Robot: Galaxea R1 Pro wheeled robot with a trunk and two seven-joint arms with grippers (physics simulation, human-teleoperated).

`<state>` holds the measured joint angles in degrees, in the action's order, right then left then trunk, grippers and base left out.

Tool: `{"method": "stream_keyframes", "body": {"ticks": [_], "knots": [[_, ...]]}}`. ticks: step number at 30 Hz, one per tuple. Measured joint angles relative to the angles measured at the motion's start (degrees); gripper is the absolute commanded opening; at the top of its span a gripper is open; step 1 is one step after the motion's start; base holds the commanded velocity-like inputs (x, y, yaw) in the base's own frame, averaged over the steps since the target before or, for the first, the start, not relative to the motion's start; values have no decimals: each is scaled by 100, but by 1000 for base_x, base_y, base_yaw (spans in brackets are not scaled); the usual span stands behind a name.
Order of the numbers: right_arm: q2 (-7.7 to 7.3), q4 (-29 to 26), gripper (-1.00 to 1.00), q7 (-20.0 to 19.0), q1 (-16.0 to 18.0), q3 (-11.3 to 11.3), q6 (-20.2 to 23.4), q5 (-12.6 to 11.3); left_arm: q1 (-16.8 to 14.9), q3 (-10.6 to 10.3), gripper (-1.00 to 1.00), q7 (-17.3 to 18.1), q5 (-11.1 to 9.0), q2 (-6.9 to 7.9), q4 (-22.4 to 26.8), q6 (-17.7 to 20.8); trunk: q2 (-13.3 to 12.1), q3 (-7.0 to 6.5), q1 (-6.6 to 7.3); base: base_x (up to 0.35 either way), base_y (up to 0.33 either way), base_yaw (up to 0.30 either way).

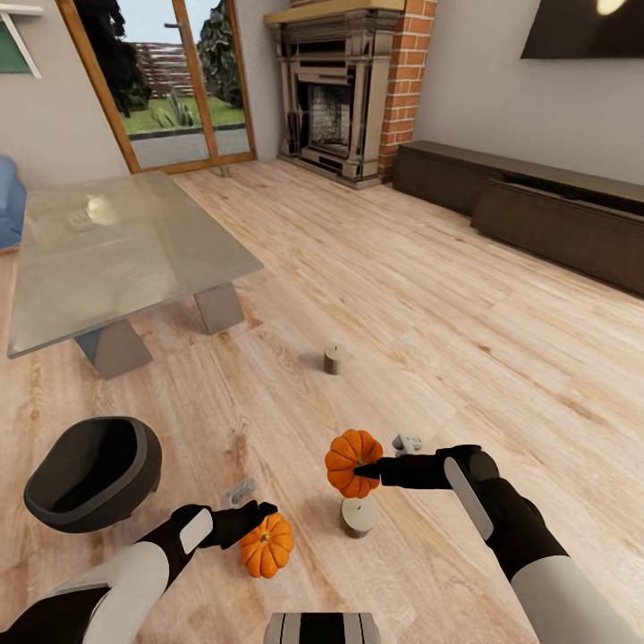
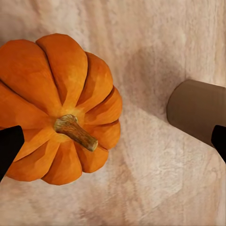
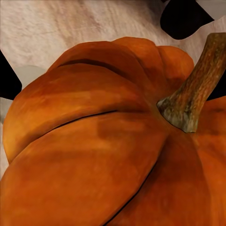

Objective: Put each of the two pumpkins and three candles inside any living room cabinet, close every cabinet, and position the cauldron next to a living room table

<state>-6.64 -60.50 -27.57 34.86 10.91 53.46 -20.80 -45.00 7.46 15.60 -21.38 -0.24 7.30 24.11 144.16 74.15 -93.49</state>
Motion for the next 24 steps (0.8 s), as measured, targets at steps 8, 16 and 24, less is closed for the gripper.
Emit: {"method": "stream_keyframes", "body": {"ticks": [8,16,24], "knots": [[0,2,-100,3,1,1,-8,1,1,2,100,-1,-1,1,1,1,0,0,0,0,0,54],[0,3,-100,7,0,0,3,-4,0,6,100,-9,0,0,0,0,0,5,0,0,0,78],[-1,4,-100,7,-1,1,-7,4,0,5,100,-190,-4,1,6,2,6,116,-13,0,0,3]]}}
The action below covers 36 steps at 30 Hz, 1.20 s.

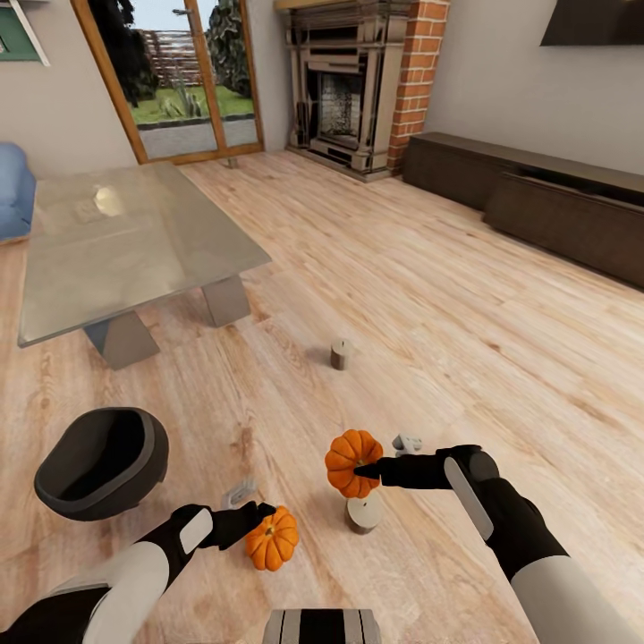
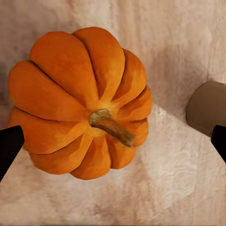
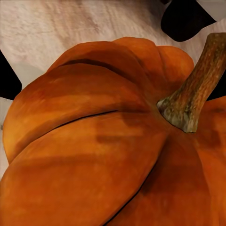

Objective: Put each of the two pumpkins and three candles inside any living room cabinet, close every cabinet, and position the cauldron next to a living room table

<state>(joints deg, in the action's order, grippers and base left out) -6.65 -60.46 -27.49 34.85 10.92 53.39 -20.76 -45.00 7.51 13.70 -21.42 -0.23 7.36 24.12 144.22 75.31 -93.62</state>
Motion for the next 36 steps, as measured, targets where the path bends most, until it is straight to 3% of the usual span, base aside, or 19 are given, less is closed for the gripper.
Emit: {"method": "stream_keyframes", "body": {"ticks": [16,24,36], "knots": [[-1,-1,-100,0,0,0,-1,1,0,0,100,-48,-7,-3,3,-8,22,355,-41,0,0,0],[-4,-3,-100,0,1,-1,-1,-6,0,-3,100,-46,-11,-14,-5,-297,22,355,-41,0,0,0],[-7,-4,-100,0,1,-1,-2,0,0,-6,100,-48,-11,-19,-6,-335,22,355,-39,92,-15,0]]}}
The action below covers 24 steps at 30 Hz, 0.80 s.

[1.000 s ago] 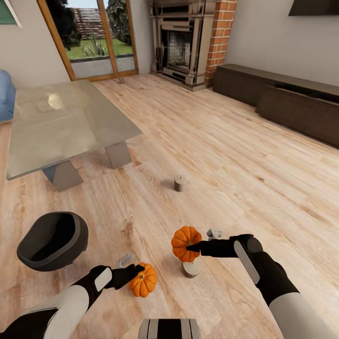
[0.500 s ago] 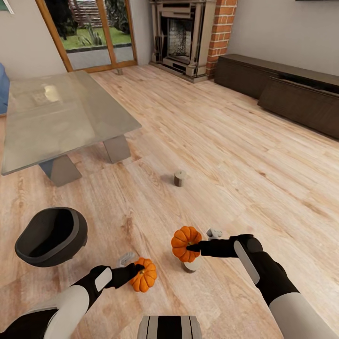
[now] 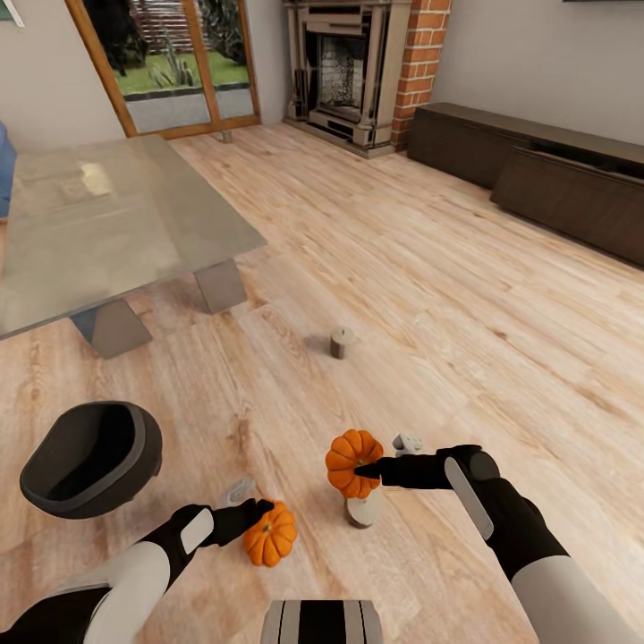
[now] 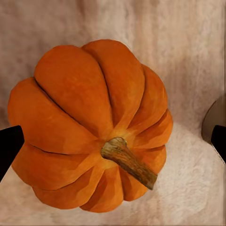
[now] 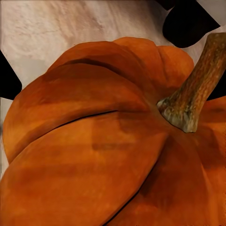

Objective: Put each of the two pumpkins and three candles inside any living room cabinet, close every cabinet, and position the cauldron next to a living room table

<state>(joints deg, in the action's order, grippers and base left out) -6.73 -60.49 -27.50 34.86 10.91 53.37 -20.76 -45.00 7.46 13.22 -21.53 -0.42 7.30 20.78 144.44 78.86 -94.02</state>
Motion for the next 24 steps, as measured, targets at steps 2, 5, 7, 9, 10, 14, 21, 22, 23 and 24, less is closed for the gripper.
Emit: {"method": "stream_keyframes", "body": {"ticks": [2,5,7,9,10,14,21,22,23,24], "knots": [[0,0,-100,0,0,0,2,-8,0,2,100,0,0,0,0,0,0,0,-1,55,-11,0],[0,1,-100,0,0,0,1,-8,0,4,100,0,0,0,0,0,0,0,-1,20,-4,0],[0,2,-100,0,0,0,1,-7,0,2,100,0,0,0,0,0,0,0,-1,9,-2,0],[0,2,-100,0,0,0,1,-6,0,0,100,0,0,0,0,1,0,0,-1,4,-1,0],[0,1,-100,0,0,0,1,-7,0,-1,100,0,0,0,0,3,0,0,-1,2,0,0],[0,1,-100,0,0,-6,0,-6,0,0,100,0,5,0,0,7,0,0,-1,1,0,0],[1,0,-100,0,-1,0,1,-2,0,2,100,0,9,0,-2,12,6,110,-15,0,0,0],[1,0,-100,0,-1,0,1,2,0,1,100,0,9,0,-2,13,8,132,-17,0,0,0],[0,-1,-100,0,-1,1,0,3,0,1,100,0,9,0,-1,15,9,155,-20,0,0,0],[0,-1,-100,0,-1,-1,1,0,0,-3,100,-2,16,0,-1,13,10,177,-22,0,0,0]]}}
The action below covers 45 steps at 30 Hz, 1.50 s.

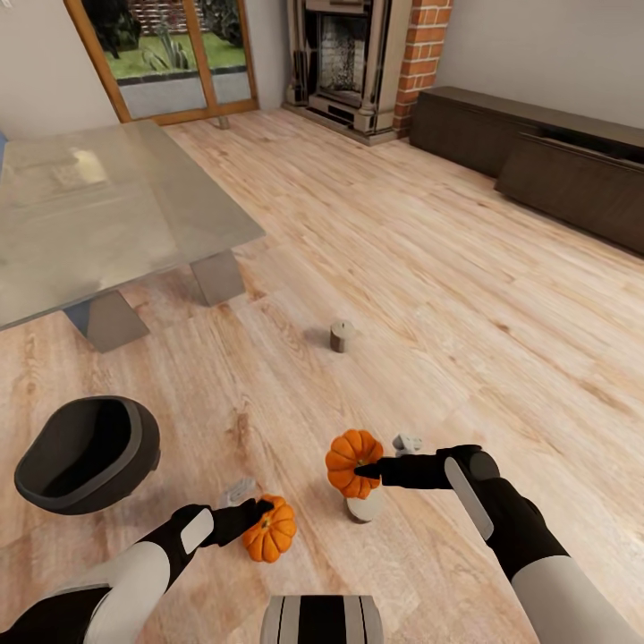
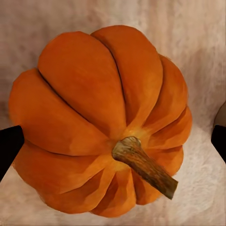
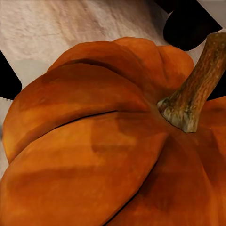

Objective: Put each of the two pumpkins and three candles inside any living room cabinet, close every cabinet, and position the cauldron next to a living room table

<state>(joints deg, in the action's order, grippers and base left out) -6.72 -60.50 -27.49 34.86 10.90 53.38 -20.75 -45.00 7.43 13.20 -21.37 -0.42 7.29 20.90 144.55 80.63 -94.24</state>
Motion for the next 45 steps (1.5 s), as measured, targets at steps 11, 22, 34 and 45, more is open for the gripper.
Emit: {"method": "stream_keyframes", "body": {"ticks": [11,22,34,45], "knots": [[1,7,-100,0,1,1,-4,11,0,5,100,1,-7,0,1,-8,14,222,-25,0,0,0],[0,8,-100,-1,1,1,-8,-7,0,1,100,1,-7,-5,1,-13,14,222,-25,0,0,0],[0,8,-100,0,0,1,-8,-1,-3,42,100,12,-82,-2,5,2,21,332,-38,0,0,0],[0,8,-100,-1,1,0,-9,-7,-7,86,-100,47,-155,-10,10,6,23,354,-38,0,0,0]]}}
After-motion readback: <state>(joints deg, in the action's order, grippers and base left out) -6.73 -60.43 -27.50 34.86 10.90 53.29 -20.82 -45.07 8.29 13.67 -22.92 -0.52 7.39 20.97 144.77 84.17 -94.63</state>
